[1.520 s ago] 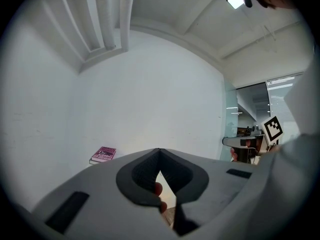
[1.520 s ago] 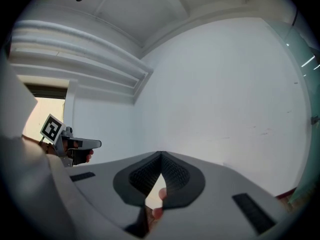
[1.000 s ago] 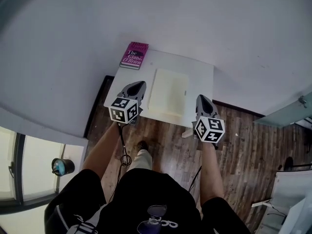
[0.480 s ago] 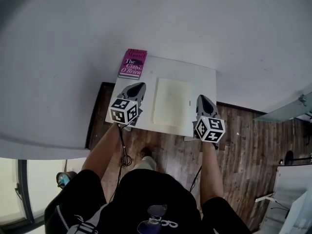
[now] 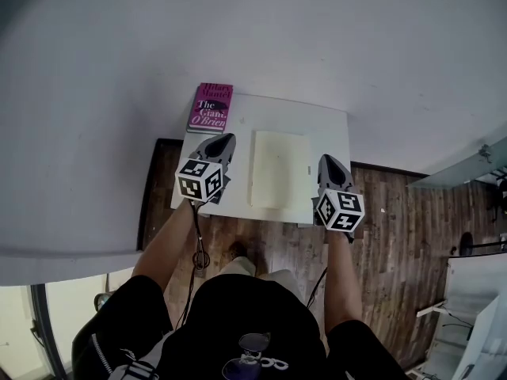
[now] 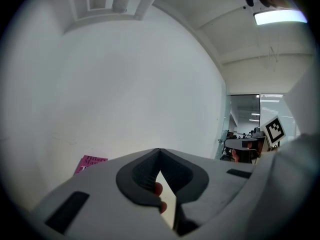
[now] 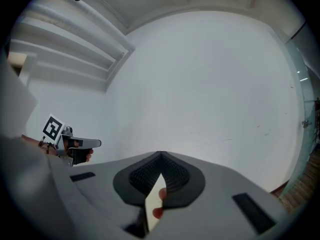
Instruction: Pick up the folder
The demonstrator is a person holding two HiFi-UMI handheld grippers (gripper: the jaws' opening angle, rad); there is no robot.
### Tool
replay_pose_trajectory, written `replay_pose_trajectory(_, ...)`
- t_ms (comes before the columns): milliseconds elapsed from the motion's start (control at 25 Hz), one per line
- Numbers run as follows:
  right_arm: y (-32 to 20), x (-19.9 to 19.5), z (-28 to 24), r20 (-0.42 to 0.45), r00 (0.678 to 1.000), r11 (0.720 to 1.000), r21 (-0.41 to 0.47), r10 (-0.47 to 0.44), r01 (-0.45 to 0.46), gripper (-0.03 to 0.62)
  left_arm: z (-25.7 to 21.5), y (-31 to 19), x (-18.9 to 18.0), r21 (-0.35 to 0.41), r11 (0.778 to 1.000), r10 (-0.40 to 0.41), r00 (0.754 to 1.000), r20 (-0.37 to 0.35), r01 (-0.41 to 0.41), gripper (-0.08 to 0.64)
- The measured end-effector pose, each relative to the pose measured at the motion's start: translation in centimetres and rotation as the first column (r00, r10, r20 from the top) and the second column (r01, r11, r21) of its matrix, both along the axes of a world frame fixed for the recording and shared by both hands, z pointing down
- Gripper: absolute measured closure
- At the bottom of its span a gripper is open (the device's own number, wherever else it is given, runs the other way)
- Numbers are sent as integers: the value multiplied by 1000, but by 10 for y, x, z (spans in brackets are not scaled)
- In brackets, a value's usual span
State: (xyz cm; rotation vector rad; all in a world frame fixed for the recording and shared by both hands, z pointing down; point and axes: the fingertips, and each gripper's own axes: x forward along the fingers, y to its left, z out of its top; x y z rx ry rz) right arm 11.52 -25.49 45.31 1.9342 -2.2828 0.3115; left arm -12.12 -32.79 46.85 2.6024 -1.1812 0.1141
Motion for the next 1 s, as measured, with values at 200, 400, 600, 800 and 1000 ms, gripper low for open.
replay_pose_trajectory(200, -1, -3, 1, -4, 1000, 1000, -4, 19, -19, 571, 2, -3, -1, -2, 1000, 17, 1000, -13, -17, 541)
replay_pose_trajectory(400, -1, -1, 2, 15, 999, 1000, -2, 29, -29, 572, 4, -3, 0, -4, 1000, 24, 1000, -16, -24, 541)
replay_pose_trajectory(600, -2, 0, 5, 20, 999, 1000, 4, 30, -30, 572, 8, -4, -1, -5, 1000, 25, 1000, -7, -25, 541)
replay_pose_trajectory(800, -9, 7, 9, 28, 999, 1000, 13, 28, -28, 572, 5, -10, 5, 12, 1000, 22, 1000, 2, -22, 541)
replay_pose_trajectory(1000, -23, 19, 10, 45, 999, 999, 30, 26, -27, 571, 2, -21, 14, 21, 1000, 20, 1000, 17, -21, 541)
